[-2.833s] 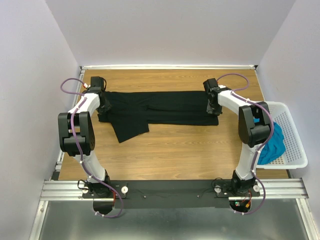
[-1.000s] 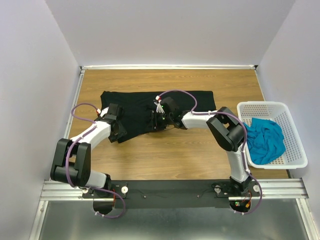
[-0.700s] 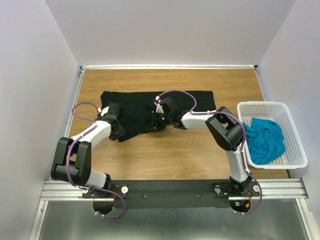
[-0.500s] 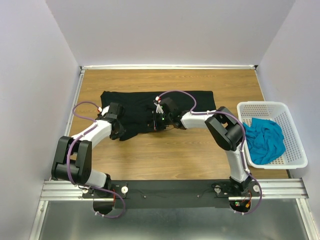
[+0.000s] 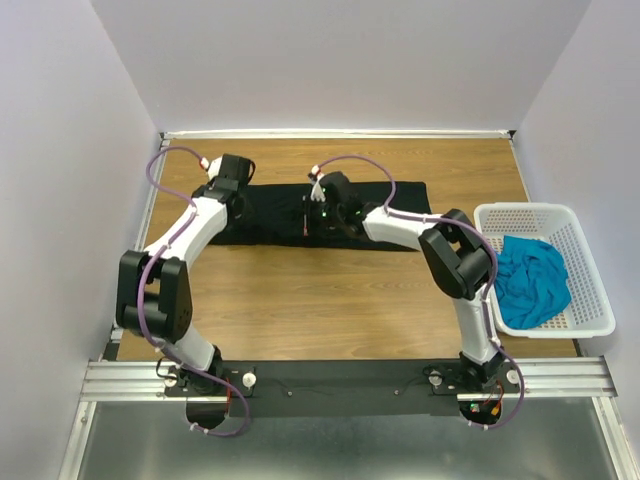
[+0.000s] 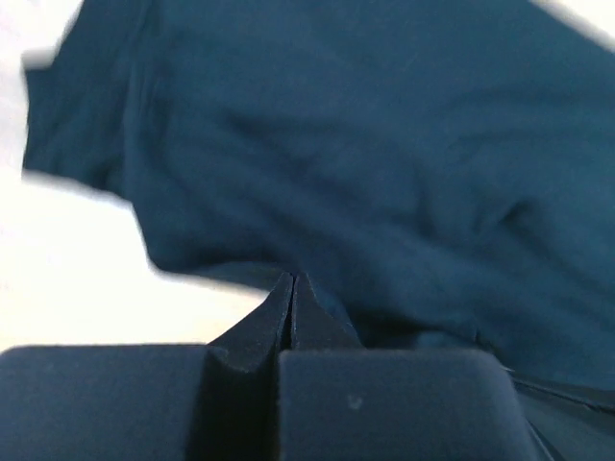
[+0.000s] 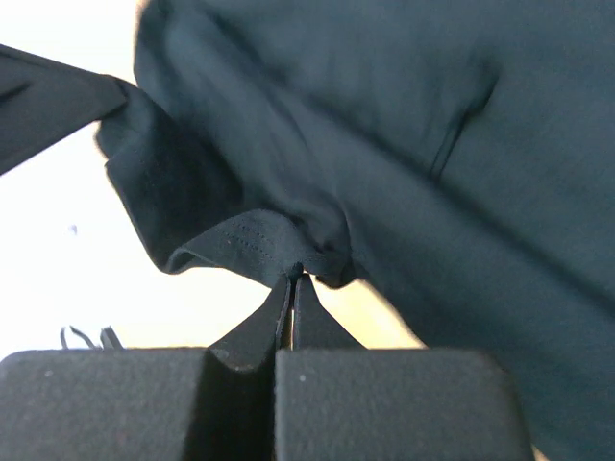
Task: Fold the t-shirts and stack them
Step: Fold the tshirt
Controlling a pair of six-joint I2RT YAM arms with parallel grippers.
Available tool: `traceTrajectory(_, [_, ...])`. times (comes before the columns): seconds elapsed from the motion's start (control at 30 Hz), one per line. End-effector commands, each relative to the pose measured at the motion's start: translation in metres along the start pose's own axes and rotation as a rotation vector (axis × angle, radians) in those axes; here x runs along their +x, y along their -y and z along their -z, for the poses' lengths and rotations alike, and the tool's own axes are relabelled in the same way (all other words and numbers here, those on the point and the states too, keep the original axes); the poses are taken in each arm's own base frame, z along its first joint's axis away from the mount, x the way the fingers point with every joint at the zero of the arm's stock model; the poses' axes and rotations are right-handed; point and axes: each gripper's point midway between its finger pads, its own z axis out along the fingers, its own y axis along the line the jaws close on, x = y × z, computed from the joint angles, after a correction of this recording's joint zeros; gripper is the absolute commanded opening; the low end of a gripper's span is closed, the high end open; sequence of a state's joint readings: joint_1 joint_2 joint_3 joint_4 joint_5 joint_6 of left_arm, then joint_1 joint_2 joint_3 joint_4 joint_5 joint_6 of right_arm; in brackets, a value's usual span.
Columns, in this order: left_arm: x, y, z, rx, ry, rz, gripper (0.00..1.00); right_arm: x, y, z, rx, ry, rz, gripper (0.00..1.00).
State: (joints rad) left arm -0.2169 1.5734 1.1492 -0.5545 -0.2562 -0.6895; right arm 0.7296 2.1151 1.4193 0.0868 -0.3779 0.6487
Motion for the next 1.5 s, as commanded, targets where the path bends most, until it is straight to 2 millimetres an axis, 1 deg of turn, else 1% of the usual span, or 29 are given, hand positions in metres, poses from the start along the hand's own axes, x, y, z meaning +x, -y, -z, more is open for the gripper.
traceTrajectory(0.0, [-0.027, 0.008, -0.010, -0.029, 0.045, -0.056, 0.00, -0.053, 0.008, 0.014, 0.030, 0.109, 0.013, 0.01])
traceTrajectory(0.03, [-0.040, 0.017, -0.009, -0.012, 0.068, -0.056, 0.00, -0.060, 0.009, 0.015, 0.033, 0.121, 0.014, 0.01])
traceTrajectory(0.1, [-0.047, 0.024, -0.017, -0.009, 0.076, -0.066, 0.00, -0.077, 0.014, 0.017, 0.041, 0.152, 0.023, 0.01])
traceTrajectory(0.13, [-0.058, 0.031, -0.015, 0.004, 0.101, -0.074, 0.00, -0.077, 0.021, 0.014, 0.051, 0.148, 0.025, 0.01])
traceTrajectory(0.2, [-0.066, 0.036, -0.024, 0.003, 0.117, -0.086, 0.00, -0.089, 0.021, 0.013, 0.045, 0.167, 0.029, 0.01])
traceTrajectory(0.23, [-0.075, 0.041, -0.023, 0.012, 0.138, -0.083, 0.00, -0.090, 0.029, 0.009, 0.051, 0.164, 0.026, 0.01])
traceTrajectory(0.33, [-0.086, 0.048, -0.036, 0.012, 0.162, -0.096, 0.00, -0.102, 0.034, 0.002, 0.050, 0.176, 0.042, 0.01])
traceTrajectory(0.37, [-0.089, 0.050, -0.037, 0.016, 0.171, -0.095, 0.00, -0.097, 0.039, -0.002, 0.058, 0.164, 0.040, 0.01])
traceTrajectory(0.43, [-0.093, 0.052, -0.043, 0.014, 0.182, -0.087, 0.00, -0.102, 0.038, -0.006, 0.051, 0.168, 0.057, 0.01])
traceTrajectory(0.47, [-0.093, 0.049, -0.051, 0.006, 0.177, -0.079, 0.00, -0.100, 0.045, -0.011, 0.059, 0.160, 0.052, 0.01])
traceTrajectory(0.53, [-0.096, 0.053, -0.057, 0.021, 0.166, -0.069, 0.00, -0.103, 0.048, -0.015, 0.059, 0.162, 0.055, 0.01])
traceTrajectory(0.6, [-0.090, 0.048, -0.066, 0.006, 0.132, -0.063, 0.00, -0.098, 0.056, -0.022, 0.057, 0.139, 0.039, 0.01])
traceTrajectory(0.67, [-0.088, 0.048, -0.067, 0.013, 0.127, -0.064, 0.00, -0.096, 0.055, -0.026, 0.049, 0.126, 0.030, 0.01])
traceTrajectory(0.77, [-0.093, 0.052, -0.066, 0.040, 0.160, -0.082, 0.00, -0.090, 0.059, -0.026, 0.049, 0.109, 0.013, 0.02])
traceTrajectory(0.9, [-0.102, 0.062, -0.072, 0.076, 0.196, -0.100, 0.00, -0.081, 0.065, -0.026, 0.066, 0.096, -0.007, 0.11])
traceTrajectory(0.93, [-0.105, 0.066, -0.072, 0.083, 0.201, -0.101, 0.01, -0.085, 0.067, -0.023, 0.083, 0.112, -0.007, 0.13])
traceTrajectory(1.03, [-0.104, 0.065, -0.083, 0.065, 0.195, -0.099, 0.04, -0.089, 0.072, -0.019, 0.117, 0.135, -0.009, 0.15])
traceTrajectory(1.07, [-0.102, 0.064, -0.089, 0.057, 0.190, -0.099, 0.06, -0.091, 0.073, -0.017, 0.124, 0.140, -0.008, 0.19])
traceTrajectory(1.1, [-0.103, 0.065, -0.089, 0.059, 0.190, -0.101, 0.10, -0.094, 0.076, -0.015, 0.136, 0.151, -0.009, 0.27])
traceTrajectory(1.13, [-0.101, 0.067, -0.091, 0.069, 0.184, -0.105, 0.19, -0.096, 0.081, -0.012, 0.162, 0.166, -0.007, 0.31])
traceTrajectory(1.17, [-0.103, 0.070, -0.091, 0.082, 0.195, -0.104, 0.26, -0.101, 0.079, -0.006, 0.171, 0.183, 0.004, 0.35])
traceTrajectory(1.2, [-0.105, 0.071, -0.089, 0.091, 0.203, -0.108, 0.34, -0.106, 0.082, -0.002, 0.196, 0.204, 0.016, 0.44])
traceTrajectory(1.23, [-0.107, 0.073, -0.087, 0.101, 0.213, -0.108, 0.52, -0.103, 0.085, 0.003, 0.223, 0.195, 0.023, 0.49])
traceTrajectory(1.27, [-0.112, 0.076, -0.082, 0.121, 0.234, -0.103, 0.61, -0.104, 0.084, 0.011, 0.241, 0.198, 0.052, 0.52])
traceTrajectory(1.3, [-0.115, 0.077, -0.078, 0.124, 0.243, -0.103, 0.74, -0.108, 0.084, 0.018, 0.260, 0.209, 0.065, 0.59])
traceTrajectory(1.37, [-0.124, 0.069, -0.068, 0.092, 0.267, -0.081, 0.81, -0.105, 0.093, 0.032, 0.324, 0.200, 0.087, 0.66])
traceTrajectory(1.4, [-0.133, 0.061, -0.053, 0.077, 0.285, -0.055, 0.83, -0.113, 0.086, 0.049, 0.333, 0.220, 0.097, 0.70])
traceTrajectory(1.43, [-0.135, 0.054, -0.046, 0.066, 0.290, -0.032, 0.85, -0.114, 0.090, 0.058, 0.367, 0.227, 0.101, 0.71])
traceTrajectory(1.47, [-0.127, 0.041, -0.044, 0.039, 0.274, 0.007, 0.85, -0.110, 0.093, 0.070, 0.400, 0.217, 0.108, 0.72])
